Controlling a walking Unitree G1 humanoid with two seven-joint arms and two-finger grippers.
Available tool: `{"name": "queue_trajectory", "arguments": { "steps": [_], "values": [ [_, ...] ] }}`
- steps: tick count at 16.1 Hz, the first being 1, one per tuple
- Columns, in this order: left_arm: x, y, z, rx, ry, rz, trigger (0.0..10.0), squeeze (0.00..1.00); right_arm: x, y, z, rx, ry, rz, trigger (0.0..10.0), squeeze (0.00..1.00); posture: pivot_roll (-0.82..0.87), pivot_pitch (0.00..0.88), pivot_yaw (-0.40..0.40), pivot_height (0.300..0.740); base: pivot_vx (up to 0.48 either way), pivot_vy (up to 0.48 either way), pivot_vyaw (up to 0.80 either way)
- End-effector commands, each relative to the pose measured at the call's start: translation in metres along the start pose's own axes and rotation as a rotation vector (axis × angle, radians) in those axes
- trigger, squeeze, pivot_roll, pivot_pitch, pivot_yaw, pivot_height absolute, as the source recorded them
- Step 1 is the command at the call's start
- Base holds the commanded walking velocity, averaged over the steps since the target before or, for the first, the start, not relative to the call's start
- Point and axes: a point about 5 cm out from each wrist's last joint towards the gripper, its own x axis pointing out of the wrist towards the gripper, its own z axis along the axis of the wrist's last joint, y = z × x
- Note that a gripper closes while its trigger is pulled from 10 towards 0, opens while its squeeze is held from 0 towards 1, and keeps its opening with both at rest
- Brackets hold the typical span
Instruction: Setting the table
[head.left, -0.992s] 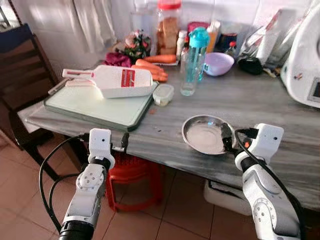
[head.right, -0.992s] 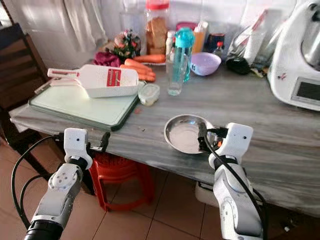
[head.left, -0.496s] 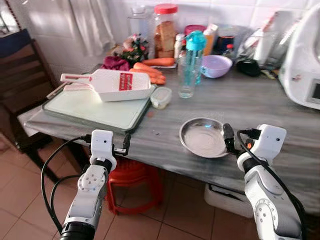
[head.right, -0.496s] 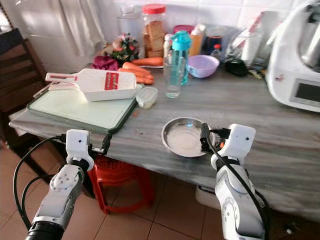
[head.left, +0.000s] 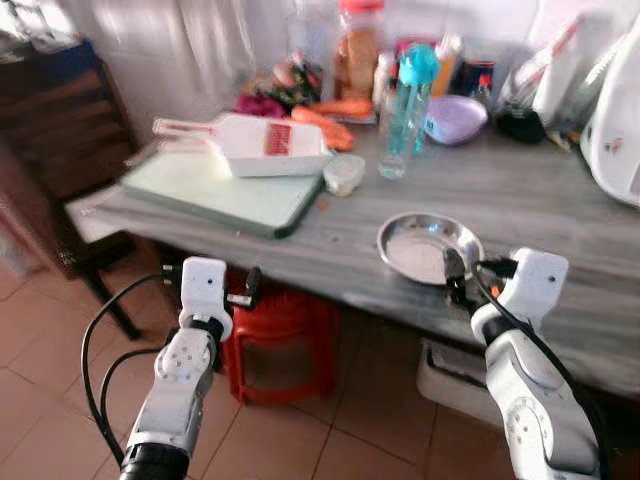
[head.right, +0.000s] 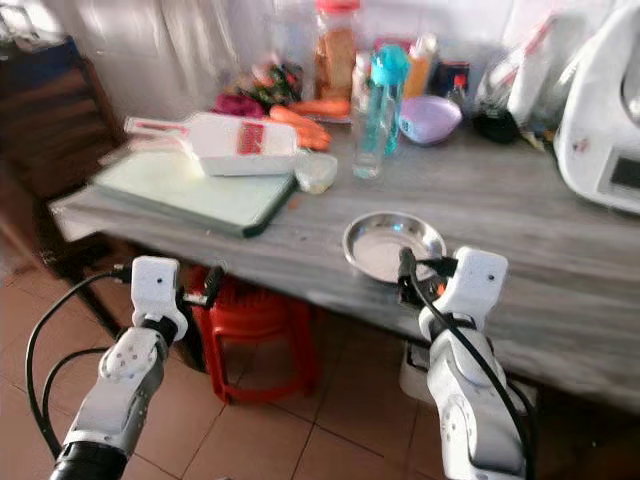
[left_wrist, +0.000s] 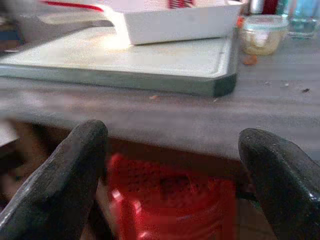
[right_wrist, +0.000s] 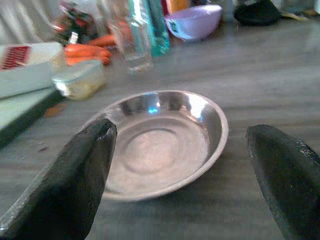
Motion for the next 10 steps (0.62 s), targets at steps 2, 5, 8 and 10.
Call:
{"name": "queue_trajectory", "arguments": {
  "steps": [2,5,8,10],
  "values": [
    [-0.0011,0.0007,-0.0034,0.006,0.018,0.002,10.0,0.00,0.0015,-0.0038,0.0006,0.015,0.001,-0.017,10.0,0.00,-0.01,0.000,0.027,0.740,-0.307,0.000,0.00],
    [-0.0005,0.0008,-0.0033,0.007,0.018,-0.002,10.0,0.00,0.0038,-0.0077,0.0038,0.033,-0.011,-0.031,10.0,0.00,-0.01,0.000,0.029,0.740,-0.305,0.000,0.00],
    [-0.0012,0.0004,-0.0039,0.012,0.020,-0.008,10.0,0.00,0.0053,-0.0114,0.0063,0.036,-0.019,-0.047,10.0,0.00,-0.02,0.000,0.029,0.740,-0.301,0.000,0.00],
    [-0.0012,0.0002,-0.0039,0.015,0.020,-0.011,10.0,0.00,0.0055,-0.0114,0.0060,0.041,-0.018,-0.048,10.0,0.00,-0.02,0.000,0.030,0.740,-0.302,0.000,0.00]
  ]
}}
